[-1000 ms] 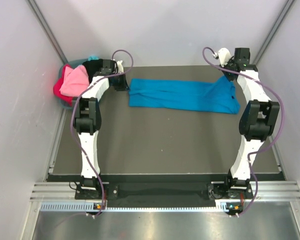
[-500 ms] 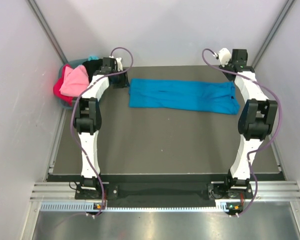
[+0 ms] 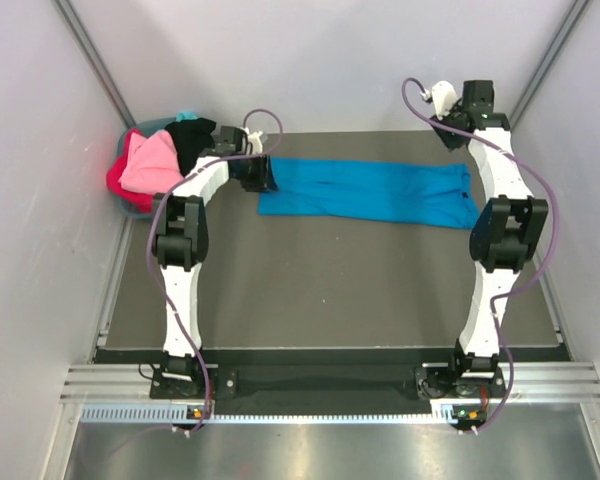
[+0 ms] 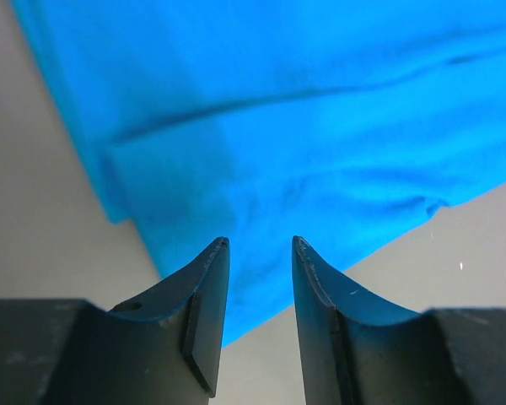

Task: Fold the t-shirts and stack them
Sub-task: Fold the tshirt

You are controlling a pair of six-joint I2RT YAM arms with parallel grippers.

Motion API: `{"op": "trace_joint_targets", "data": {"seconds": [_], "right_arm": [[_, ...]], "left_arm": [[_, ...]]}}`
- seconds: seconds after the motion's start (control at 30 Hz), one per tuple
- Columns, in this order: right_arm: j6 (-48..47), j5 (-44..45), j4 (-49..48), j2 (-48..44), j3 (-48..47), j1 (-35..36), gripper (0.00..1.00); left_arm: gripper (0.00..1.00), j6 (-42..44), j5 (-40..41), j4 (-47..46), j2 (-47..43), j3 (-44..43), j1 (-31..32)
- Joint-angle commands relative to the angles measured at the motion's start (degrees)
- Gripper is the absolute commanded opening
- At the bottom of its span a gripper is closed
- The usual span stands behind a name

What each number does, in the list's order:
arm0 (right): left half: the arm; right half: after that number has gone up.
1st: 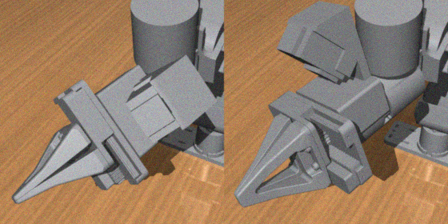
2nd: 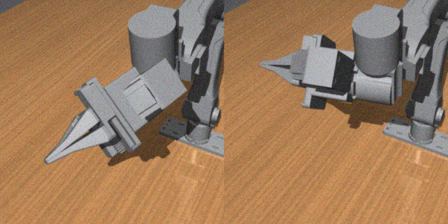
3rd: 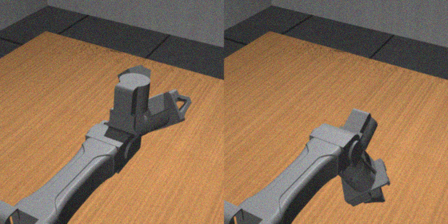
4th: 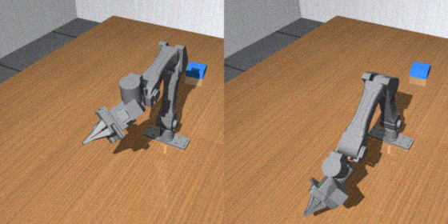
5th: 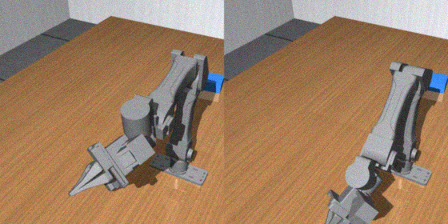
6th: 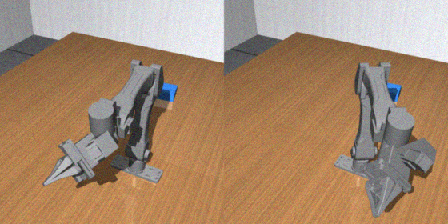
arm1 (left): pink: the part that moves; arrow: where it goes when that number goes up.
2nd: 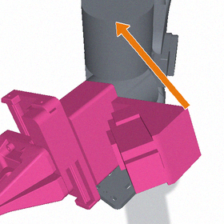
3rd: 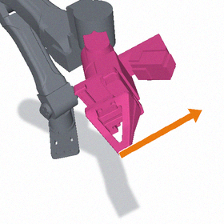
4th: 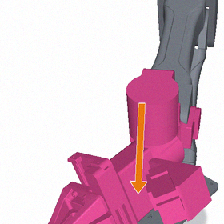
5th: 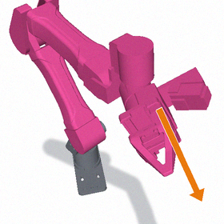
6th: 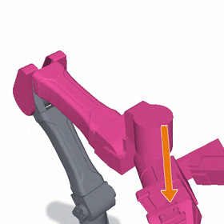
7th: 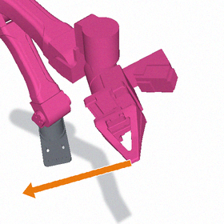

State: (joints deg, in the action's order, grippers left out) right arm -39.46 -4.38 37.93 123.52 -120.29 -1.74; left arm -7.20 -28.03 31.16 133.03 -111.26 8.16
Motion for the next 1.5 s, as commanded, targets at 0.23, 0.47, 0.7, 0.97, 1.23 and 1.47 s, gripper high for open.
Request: {"op": "trace_joint_targets", "data": {"seconds": [0.23,0.47,0.7,0.97,1.23,1.47], "right_arm": [[1.58,-9.15,7.51,13.05,-10.93,3.13,0.36],[2.9,-10.56,6.28,15.34,-10.67,3.58,0.34],[2.81,-10.38,6.1,16.57,-11.02,4.2,0.33],[2.37,-9.07,6.8,17.01,-10.93,4.29,0.32],[2.73,-7.48,5.31,17.89,-10.4,4.11,0.33],[2.55,-6.08,5.48,18.16,-9.97,4.2,0.31]], "left_arm": [[0.4,2.1,2.01,0.31,-1.2,2.54,1.06],[0.4,2.72,3.51,0.39,-0.85,3.16,1.15],[0.4,2.72,3.6,0.31,-0.41,2.98,1.77],[0.4,2.19,3.51,0.13,-0.32,2.98,1.77],[0.4,2.37,3.86,0.04,-1.02,3.77,2.12],[0.4,2.46,4.48,-0.04,-1.55,4.39,2.65]]}}
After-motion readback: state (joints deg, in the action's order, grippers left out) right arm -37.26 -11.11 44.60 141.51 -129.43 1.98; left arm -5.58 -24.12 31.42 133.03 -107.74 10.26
